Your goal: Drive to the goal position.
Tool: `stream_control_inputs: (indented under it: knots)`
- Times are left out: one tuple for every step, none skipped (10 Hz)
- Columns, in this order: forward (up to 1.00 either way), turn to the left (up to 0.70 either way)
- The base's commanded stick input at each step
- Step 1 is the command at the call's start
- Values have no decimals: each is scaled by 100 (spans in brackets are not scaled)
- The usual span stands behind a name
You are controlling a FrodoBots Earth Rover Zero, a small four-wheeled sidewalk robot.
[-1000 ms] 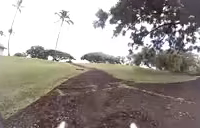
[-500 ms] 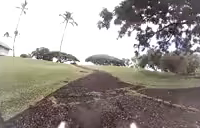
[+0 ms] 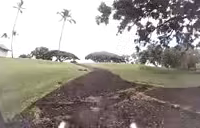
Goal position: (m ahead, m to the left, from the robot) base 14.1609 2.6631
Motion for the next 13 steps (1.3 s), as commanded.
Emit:
stream_control_inputs:
  knots:
    - [85,0]
    - [85,0]
    - [85,0]
    - [85,0]
    - [85,0]
    - [85,0]
    - [85,0]
    - [85,0]
    - [85,0]
    - [85,0]
    - [85,0]
    - [85,0]
    - [85,0]
